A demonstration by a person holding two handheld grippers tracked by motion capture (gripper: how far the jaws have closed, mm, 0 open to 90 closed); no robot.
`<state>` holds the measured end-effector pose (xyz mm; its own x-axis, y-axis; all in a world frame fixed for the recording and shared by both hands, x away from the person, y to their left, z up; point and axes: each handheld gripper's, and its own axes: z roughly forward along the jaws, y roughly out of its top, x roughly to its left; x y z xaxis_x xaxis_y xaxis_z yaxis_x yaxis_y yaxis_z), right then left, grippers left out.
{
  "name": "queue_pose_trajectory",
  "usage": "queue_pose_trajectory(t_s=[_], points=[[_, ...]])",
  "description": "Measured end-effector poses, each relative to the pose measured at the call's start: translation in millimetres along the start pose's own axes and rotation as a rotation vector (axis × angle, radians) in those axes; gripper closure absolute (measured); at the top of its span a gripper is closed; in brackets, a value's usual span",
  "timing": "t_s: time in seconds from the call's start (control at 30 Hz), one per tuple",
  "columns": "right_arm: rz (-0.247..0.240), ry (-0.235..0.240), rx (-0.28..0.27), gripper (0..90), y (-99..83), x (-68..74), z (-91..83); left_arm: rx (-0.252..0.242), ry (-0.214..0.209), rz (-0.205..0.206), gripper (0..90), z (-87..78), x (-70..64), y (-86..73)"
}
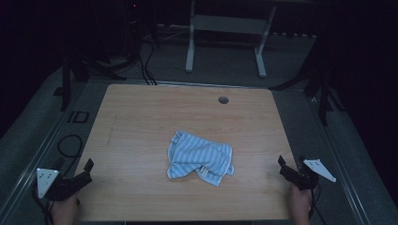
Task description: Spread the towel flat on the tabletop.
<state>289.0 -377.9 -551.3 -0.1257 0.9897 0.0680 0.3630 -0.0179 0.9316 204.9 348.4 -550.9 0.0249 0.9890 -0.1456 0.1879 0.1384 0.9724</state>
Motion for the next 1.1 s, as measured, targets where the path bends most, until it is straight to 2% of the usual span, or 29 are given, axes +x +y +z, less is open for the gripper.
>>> queue_pose_trajectory(t_s=[0.13, 0.17, 0.27, 0.37, 0.4, 0.43, 0.47, 0.5, 0.57, 0.63, 0.77, 0.87, 1.0, 1.07, 1.1], points=[[-0.008, -0.002, 0.008, 13.1, 0.1, 1.2, 0.6, 0.029, -0.021, 0.006, 0.3, 1.2, 3.7, -1.0], [-0.018, -0.009, 0.005, 13.1, 0.4, 2.6, 0.4, 0.065, -0.039, -0.003, 0.3, 3.1, 6.8, -1.0], [-0.032, -0.011, 0.011, 14.3, 0.8, 4.1, 2.4, 0.097, -0.059, -0.026, 0.3, 6.4, 10.4, -1.2], [-0.032, 0.050, 0.035, 14.8, 0.2, 2.7, 5.8, 0.124, -0.103, -0.041, 0.3, 10.8, 11.1, 0.1], [-0.032, 0.050, 0.035, 14.8, 0.2, 2.7, 5.8, 0.124, -0.103, -0.041, 0.3, 10.8, 11.1, 0.1], [-0.042, 0.072, 0.055, 14.7, 0.7, 3.0, 7.2, 0.138, -0.112, -0.041, 0.3, 13.0, 10.1, 0.7], [-0.048, 0.129, 0.082, 14.5, 1.5, 3.4, 9.9, 0.152, -0.126, -0.024, 0.3, 16.5, 7.0, 2.0], [-0.053, 0.158, 0.095, 14.2, 1.8, 3.5, 11.1, 0.164, -0.130, -0.017, 0.3, 18.4, 5.0, 3.0], [-0.076, 0.178, 0.105, 14.1, 2.9, 4.6, 12.2, 0.180, -0.158, -0.013, 0.3, 22.1, 1.3, 4.9], [-0.076, 0.241, 0.142, 13.9, 4.7, 5.0, 13.7, 0.193, -0.185, -0.006, 0.3, 25.4, -4.0, 5.9], [-0.100, 0.335, 0.194, 14.0, 5.7, 11.4, 11.6, 0.200, -0.250, 0.001, 0.3, 30.5, -18.1, 8.6], [-0.113, 0.365, 0.224, 14.8, 4.1, 19.6, 8.9, 0.216, -0.298, 0.035, 0.3, 34.3, -33.0, 11.7], [-0.124, 0.415, 0.263, 14.7, 7.0, 30.7, 8.9, 0.245, -0.384, 0.040, 0.3, 42.4, -54.7, 14.0], [-0.122, 0.460, 0.292, 13.9, 10.7, 37.5, 10.4, 0.299, -0.423, 0.027, 0.3, 48.4, -64.9, 15.5], [-0.134, 0.476, 0.301, 13.3, 12.7, 42.7, 10.6, 0.327, -0.458, 0.026, 0.3, 51.6, -70.0, 16.2]])
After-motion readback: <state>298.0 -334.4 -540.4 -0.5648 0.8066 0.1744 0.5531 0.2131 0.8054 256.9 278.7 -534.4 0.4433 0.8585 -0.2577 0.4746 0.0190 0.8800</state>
